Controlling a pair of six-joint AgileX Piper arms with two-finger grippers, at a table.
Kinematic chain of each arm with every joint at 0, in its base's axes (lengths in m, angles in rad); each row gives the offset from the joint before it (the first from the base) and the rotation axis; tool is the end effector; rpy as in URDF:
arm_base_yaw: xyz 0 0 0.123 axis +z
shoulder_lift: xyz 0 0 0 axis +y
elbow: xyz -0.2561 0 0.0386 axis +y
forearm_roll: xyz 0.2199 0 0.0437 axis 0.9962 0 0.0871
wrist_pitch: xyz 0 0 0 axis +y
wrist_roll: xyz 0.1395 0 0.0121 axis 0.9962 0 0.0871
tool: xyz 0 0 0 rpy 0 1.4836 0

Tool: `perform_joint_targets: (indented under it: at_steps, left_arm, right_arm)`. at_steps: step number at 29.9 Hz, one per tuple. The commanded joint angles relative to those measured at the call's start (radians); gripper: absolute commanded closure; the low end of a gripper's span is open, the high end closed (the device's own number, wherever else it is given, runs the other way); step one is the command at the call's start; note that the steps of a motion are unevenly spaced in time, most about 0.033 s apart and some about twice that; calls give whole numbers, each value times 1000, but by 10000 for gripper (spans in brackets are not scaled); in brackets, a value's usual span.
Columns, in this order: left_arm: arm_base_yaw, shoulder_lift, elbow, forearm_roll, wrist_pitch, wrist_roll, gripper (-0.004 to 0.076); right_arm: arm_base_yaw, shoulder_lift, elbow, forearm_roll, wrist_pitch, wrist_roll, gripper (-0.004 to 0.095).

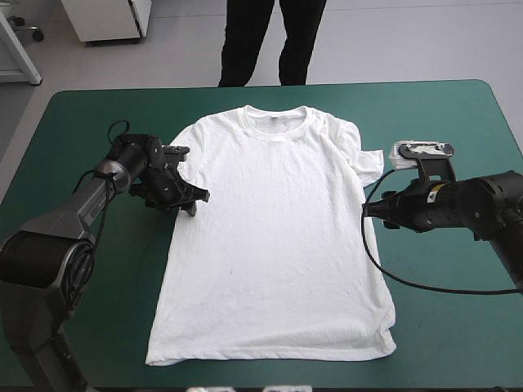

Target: Fold the cloth

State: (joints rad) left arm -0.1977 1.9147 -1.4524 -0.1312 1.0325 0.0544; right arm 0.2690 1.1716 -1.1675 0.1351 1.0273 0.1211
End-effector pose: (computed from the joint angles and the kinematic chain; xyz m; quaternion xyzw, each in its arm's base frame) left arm 0.3519 -0.0865 0.1549 0.0964 0.9903 -0.0645 0.0769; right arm 0.2252 0.0788 0.3044 -0.0548 0.9477 0.1241 0.2889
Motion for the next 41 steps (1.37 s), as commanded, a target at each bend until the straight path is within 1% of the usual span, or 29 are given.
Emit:
perform_joint_targets:
  at_steps: [1,2,4,7,8,10,15,18,22,26,30,34,41]
  left_arm:
    - [-12,-12,-22,-71,-18,21,346]
    - [-21,-10,-22,-71,-18,22,375]
    - [-39,-3,-22,-61,-20,22,486]
    - [-61,-4,-22,-59,-27,31,685]
    - [-65,-4,-22,-61,-29,37,733]
    - [-72,-4,-22,-59,-29,45,730]
    - [-72,-4,-22,-56,-21,45,730]
    - [-70,-4,-22,-56,-19,45,733]
    - [-70,-4,-22,-56,-23,45,733]
    - [-70,-4,-22,-56,-23,45,733]
    - [-70,-4,-22,-56,-23,41,733]
    - [-70,-4,-22,-56,-27,41,733]
    - [-70,-4,-22,-56,-31,41,733]
  right_arm:
    - [1,-15,-34,0,-55,-2,422]
    - [1,-15,-34,-3,-57,-2,422]
    - [1,-15,-34,-5,-64,-2,422]
    - [1,-15,-34,-3,-70,7,422]
    - [1,-10,-34,-3,-70,26,422]
    - [1,7,-35,-3,-70,39,414]
    - [1,89,-71,-6,-66,5,386]
    - [1,170,-135,-11,-50,-1,385]
    - [-1,290,-230,-51,-19,-1,385]
    - [-27,406,-297,-34,19,-1,385]
    - [-36,495,-349,-43,19,-35,385]
    - [-36,565,-390,-51,22,-38,385]
    - [-36,656,-393,-51,5,-43,393]
